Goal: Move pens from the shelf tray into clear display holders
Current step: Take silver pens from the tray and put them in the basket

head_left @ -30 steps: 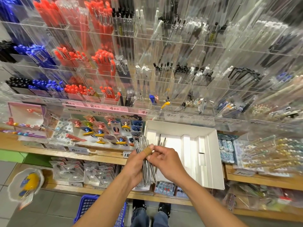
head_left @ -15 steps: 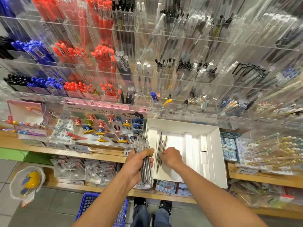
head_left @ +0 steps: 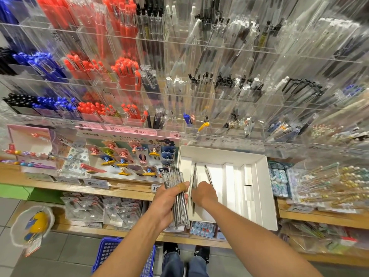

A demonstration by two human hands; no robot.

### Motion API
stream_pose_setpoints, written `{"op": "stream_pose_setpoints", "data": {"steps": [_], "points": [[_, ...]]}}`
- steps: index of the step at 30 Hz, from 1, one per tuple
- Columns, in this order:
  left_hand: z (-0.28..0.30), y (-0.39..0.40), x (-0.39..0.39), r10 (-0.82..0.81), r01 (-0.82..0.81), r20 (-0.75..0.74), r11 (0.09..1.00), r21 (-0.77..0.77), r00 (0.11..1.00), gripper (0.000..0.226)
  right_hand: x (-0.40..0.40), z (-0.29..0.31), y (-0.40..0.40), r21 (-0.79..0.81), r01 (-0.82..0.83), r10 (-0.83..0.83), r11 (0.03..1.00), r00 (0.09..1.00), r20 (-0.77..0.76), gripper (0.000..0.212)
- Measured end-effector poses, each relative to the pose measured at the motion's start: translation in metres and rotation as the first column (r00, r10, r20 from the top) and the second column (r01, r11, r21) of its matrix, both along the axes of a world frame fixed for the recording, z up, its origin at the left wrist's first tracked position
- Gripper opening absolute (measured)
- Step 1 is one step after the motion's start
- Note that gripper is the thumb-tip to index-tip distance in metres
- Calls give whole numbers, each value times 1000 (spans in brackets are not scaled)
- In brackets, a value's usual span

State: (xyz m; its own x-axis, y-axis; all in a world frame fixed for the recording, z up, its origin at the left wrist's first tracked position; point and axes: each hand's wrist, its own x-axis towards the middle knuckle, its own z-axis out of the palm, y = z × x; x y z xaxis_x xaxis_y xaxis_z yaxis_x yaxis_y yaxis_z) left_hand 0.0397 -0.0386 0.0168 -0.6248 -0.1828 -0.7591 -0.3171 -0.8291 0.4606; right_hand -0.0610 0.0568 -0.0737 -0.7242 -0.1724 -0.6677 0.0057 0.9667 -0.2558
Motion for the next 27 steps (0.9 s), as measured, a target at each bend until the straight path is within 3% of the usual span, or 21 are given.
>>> {"op": "stream_pose_setpoints", "data": {"steps": [3, 6, 9, 12, 15, 18, 23, 25, 27], "points": [[2, 0, 0, -4, 4, 6, 1000, -1, 1000, 77, -3, 11, 6, -193, 122, -115, 974, 992, 48, 26], [4, 1, -1, 5, -5, 6, 1000, 3, 1000, 72, -2, 36, 19, -465, 251, -238, 849, 967, 88, 14], [8, 2, -2, -1, 1, -15, 1000, 6, 1000, 74, 8, 69, 29, -646, 260, -204, 718, 965, 162, 6], [13, 4, -3, 2, 0, -48, 999, 52, 999, 76, 25, 94, 34, -746, 235, -118, 623, 971, 208, 11], [14, 6, -3, 8, -6, -42, 999, 40, 999, 88, 41, 105, 33, -756, 168, -78, 632, 985, 153, 17], [12, 6, -1, -20, 22, -57, 999, 24, 998, 86, 47, 104, 29, -764, 154, -109, 627, 988, 110, 21], [7, -3, 2, -42, 41, -12, 998, -51, 999, 83, 23, 100, 35, -768, 255, 42, 588, 938, 344, 35], [5, -8, 4, -25, 25, -1, 998, -63, 1000, 74, 5, 80, 35, -713, 257, -66, 652, 956, 285, 27], [2, -10, 6, -12, 12, -5, 999, -31, 1000, 48, -14, 51, 37, -544, 249, -237, 801, 967, 93, 17]]}}
